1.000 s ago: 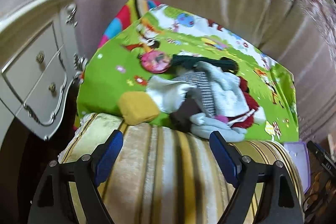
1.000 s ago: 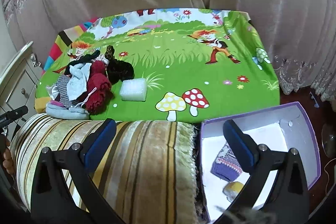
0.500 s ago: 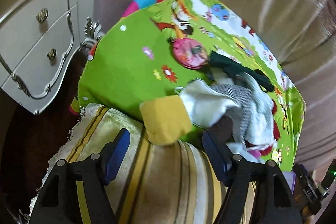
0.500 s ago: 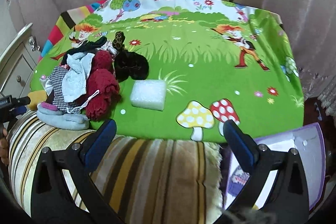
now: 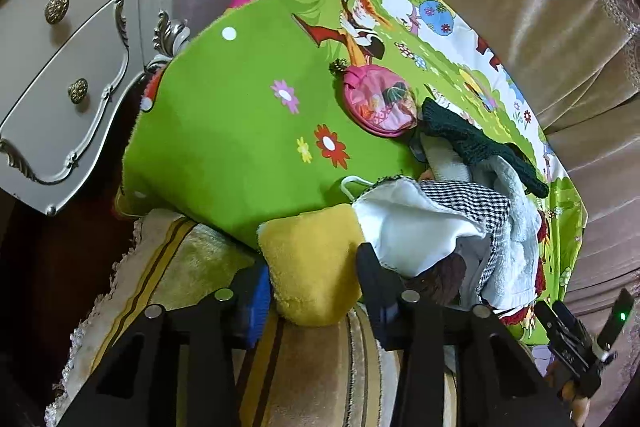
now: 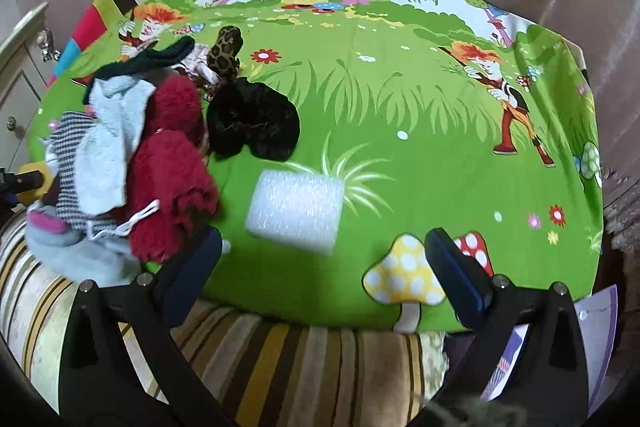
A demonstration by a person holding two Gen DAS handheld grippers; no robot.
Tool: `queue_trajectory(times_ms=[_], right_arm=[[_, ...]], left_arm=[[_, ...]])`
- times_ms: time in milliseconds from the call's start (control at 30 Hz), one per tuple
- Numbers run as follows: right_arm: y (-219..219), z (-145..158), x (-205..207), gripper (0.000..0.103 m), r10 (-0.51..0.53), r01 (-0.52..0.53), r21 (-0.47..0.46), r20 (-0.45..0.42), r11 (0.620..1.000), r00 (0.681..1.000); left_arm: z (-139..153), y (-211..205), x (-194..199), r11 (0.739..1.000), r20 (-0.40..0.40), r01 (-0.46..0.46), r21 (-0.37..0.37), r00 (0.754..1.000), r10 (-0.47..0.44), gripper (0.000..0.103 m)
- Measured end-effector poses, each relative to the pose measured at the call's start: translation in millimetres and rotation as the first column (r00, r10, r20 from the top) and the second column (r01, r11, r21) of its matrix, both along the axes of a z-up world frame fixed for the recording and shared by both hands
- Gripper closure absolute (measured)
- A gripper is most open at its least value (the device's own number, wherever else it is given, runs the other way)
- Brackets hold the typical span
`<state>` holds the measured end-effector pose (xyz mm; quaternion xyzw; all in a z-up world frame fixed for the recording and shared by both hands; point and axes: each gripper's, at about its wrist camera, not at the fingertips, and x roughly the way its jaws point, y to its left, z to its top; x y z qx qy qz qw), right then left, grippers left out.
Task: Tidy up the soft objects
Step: 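Grasp the white foam block with the right tool while the left tool grasps a yellow sponge, then carry foam block and sponge into the purple box and open both tools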
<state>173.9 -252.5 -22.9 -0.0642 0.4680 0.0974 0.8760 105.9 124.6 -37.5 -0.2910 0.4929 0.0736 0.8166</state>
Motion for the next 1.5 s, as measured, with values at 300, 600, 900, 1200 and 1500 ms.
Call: queue_trajectory(times_ms=[300, 600, 900, 1200, 1500], right_arm=[[17.0, -22.8, 26.5, 0.019, 0.024, -0.027, -0.049, -0.063, 0.998, 0.998], [11.3, -20.4, 21.0, 0.039, 0.011, -0.012, -0.029, -0.042, 0.999, 0.999], [-6.1, 8.0, -10.6, 0.039, -0.034, 0.034, -0.001, 0.048, 0.999, 0.998], [-30.7, 34.4, -58.4, 0.039, -0.068, 0.066, 0.026, 0.122, 0.997, 0.990], [-75.2, 43.1, -105.5, 0.039, -0.149, 0.139, 0.079, 0.136, 0.987, 0.979]], left_arm=[[9.8, -1.3, -11.0, 0.999, 0.066, -0.028, 0.034, 0.997, 0.026, 0.067], [30.6, -3.7, -30.7, 0.995, 0.164, -0.072, 0.064, 0.985, 0.061, 0.067], [52.6, -21.9, -56.8, 0.995, 0.260, -0.076, 0.066, 0.964, 0.056, 0.068], [71.8, -57.0, -74.4, 0.998, 0.339, -0.021, 0.059, 0.941, 0.000, 0.068], [81.5, -106.2, -79.0, 0.994, 0.360, 0.093, 0.063, 0.926, -0.109, 0.068]])
